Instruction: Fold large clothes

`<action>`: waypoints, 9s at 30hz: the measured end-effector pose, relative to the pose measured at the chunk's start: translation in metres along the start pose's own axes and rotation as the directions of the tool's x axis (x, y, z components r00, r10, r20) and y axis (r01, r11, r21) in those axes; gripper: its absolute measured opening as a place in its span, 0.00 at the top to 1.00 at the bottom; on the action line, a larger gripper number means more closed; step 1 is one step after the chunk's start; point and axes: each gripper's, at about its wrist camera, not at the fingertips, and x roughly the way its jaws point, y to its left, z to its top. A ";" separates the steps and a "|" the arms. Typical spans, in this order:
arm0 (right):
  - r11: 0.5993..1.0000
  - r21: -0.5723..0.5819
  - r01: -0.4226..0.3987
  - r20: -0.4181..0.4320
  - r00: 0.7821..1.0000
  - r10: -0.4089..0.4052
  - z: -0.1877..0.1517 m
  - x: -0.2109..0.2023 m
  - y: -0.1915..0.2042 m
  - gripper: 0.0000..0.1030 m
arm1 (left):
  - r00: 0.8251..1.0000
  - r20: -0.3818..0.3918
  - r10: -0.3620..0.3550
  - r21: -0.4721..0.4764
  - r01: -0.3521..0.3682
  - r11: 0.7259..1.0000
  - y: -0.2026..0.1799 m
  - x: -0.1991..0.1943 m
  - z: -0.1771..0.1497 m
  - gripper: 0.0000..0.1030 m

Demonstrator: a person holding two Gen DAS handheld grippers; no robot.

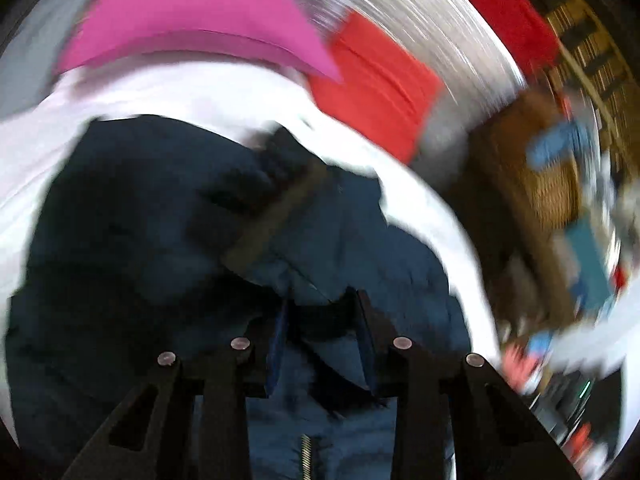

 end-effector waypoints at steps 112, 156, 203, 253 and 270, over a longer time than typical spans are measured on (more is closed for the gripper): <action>0.967 -0.254 0.030 -0.194 0.978 -0.081 -0.029 0.058 0.058 0.64 | 0.876 -0.083 0.476 0.126 -0.464 0.877 0.069 0.002 -0.022 0.16; 0.950 -0.280 0.138 -0.221 0.954 -0.204 -0.031 0.069 0.046 0.48 | 0.787 -0.059 0.614 0.071 -0.610 0.789 0.100 -0.001 -0.015 0.00; 0.994 -0.090 -0.056 -0.253 0.967 0.032 0.000 0.031 0.014 0.47 | 0.802 -0.023 0.596 0.143 -0.588 0.796 0.075 -0.015 -0.002 0.00; 0.991 -0.114 0.067 -0.138 0.987 -0.083 -0.012 -0.021 -0.002 0.58 | 0.795 0.117 0.595 0.156 -0.606 0.780 0.048 -0.085 -0.059 0.00; 0.969 -0.246 -0.012 -0.089 0.996 -0.010 -0.128 -0.159 0.004 0.36 | 0.822 0.150 0.550 0.036 -0.560 0.827 0.083 -0.205 -0.182 0.00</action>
